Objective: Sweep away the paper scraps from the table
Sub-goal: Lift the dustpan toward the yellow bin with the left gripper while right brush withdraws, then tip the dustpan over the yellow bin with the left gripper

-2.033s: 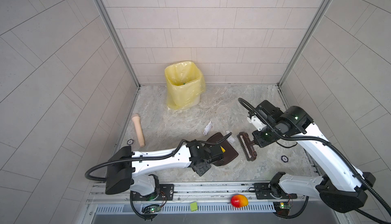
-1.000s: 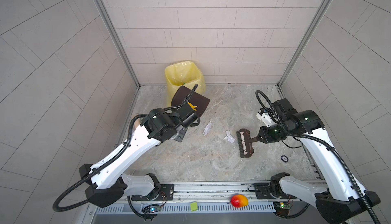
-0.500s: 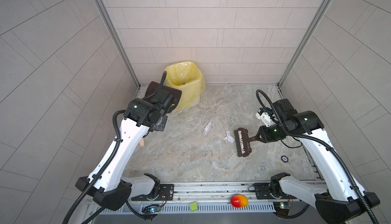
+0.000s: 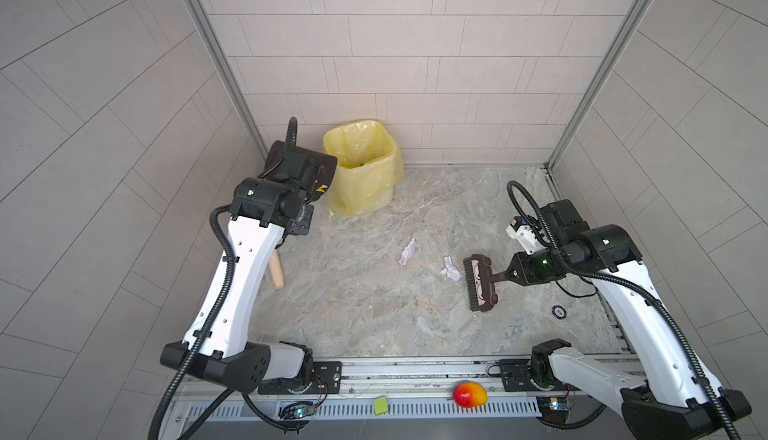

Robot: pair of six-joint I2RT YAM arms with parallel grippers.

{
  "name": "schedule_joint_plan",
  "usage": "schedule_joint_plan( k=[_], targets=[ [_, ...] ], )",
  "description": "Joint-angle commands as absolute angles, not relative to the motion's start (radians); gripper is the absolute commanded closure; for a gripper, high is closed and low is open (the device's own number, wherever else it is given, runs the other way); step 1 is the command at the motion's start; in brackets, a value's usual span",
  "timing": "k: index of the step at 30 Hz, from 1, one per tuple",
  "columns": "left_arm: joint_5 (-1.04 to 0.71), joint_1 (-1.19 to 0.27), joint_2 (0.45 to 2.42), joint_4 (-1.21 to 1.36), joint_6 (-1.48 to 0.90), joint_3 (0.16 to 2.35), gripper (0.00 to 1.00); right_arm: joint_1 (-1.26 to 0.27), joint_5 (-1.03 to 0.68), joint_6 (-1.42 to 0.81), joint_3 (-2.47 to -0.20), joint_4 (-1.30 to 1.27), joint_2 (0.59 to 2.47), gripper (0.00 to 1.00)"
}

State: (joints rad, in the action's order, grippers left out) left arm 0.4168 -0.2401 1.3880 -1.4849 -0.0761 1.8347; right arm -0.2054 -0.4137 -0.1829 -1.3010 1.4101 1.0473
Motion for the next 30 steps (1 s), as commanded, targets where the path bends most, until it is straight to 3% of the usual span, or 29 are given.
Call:
schedule_joint_plan(
  k=[1, 21, 30],
  targets=[
    [0.439, -0.208, 1.438, -1.443, -0.028, 1.918, 1.00, -0.200, -0.407, -0.168, -1.305, 1.422, 1.031, 1.00],
    [0.389, -0.171, 1.933, -1.437, 0.111, 2.414, 1.00, -0.200, -0.402, -0.170, -1.372, 1.478, 1.073, 1.00],
    [0.664, -0.271, 2.043, -1.362, 0.288, 2.447, 1.00, -0.200, -0.397, -0.170, -1.407, 1.511, 1.098, 1.00]
  ],
)
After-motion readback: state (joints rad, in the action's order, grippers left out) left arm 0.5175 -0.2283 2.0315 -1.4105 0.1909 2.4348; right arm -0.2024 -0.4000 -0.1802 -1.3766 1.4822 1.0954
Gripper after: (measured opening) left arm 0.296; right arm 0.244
